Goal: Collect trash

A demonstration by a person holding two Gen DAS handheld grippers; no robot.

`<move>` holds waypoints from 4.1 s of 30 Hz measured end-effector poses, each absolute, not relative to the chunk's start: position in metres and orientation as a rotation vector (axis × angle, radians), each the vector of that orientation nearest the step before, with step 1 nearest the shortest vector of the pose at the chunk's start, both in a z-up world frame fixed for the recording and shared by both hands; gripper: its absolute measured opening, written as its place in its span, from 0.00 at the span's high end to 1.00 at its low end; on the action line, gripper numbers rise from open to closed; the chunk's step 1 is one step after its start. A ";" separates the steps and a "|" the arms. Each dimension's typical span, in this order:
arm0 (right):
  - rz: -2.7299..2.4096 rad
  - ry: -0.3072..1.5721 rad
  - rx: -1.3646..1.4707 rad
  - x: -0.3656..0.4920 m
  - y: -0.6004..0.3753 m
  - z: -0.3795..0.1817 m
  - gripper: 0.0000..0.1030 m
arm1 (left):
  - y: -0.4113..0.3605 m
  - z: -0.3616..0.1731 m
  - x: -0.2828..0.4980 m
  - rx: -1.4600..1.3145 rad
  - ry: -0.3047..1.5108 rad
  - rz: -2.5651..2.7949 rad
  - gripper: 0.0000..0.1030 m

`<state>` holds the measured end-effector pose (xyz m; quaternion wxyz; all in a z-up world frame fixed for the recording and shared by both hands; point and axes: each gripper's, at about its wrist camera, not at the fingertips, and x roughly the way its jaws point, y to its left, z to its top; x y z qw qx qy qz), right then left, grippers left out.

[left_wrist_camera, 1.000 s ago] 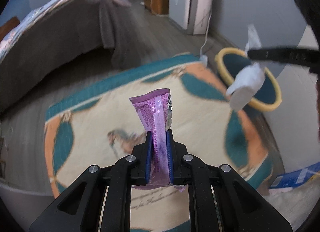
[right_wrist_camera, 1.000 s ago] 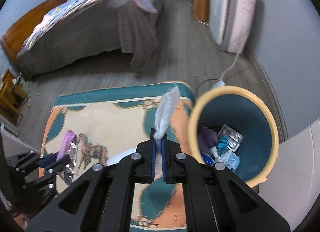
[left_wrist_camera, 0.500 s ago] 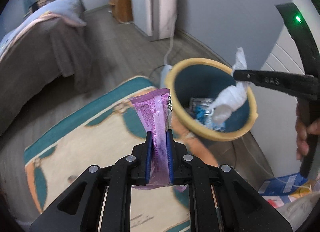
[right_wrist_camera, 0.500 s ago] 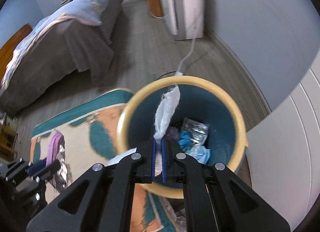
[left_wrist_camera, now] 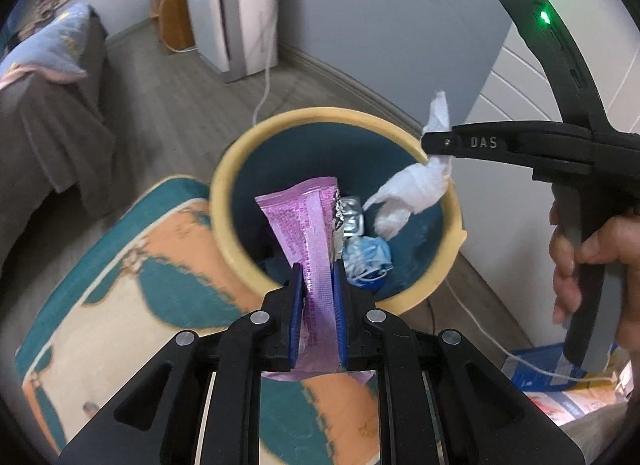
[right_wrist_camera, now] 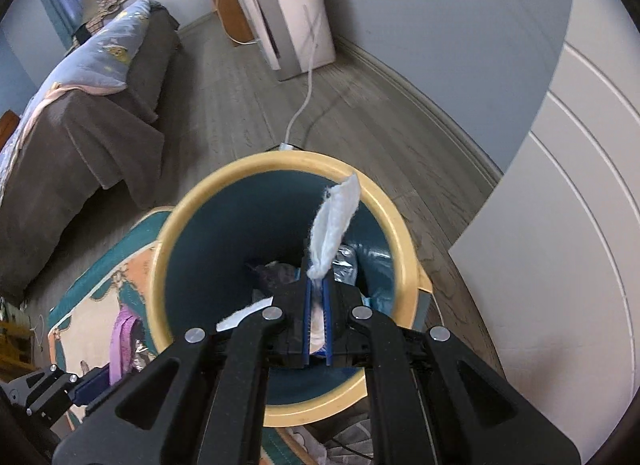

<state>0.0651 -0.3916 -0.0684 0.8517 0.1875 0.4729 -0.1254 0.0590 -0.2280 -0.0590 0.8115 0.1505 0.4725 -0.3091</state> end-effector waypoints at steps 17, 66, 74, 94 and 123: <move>-0.152 0.878 0.453 0.074 -0.379 -0.060 0.32 | -0.218 -0.058 0.084 0.271 0.925 -0.575 0.31; -0.305 0.796 0.137 -0.079 -0.317 0.045 0.05 | -0.128 0.042 -0.009 0.200 0.756 -0.445 0.05; -0.311 0.802 0.116 -0.077 -0.311 0.046 0.05 | -0.126 0.042 -0.009 0.201 0.762 -0.447 0.05; -0.320 0.807 0.101 -0.078 -0.310 0.045 0.05 | -0.125 0.044 -0.009 0.198 0.759 -0.445 0.05; -0.328 0.813 0.103 -0.078 -0.313 0.045 0.05 | -0.124 0.044 -0.011 0.205 0.753 -0.447 0.05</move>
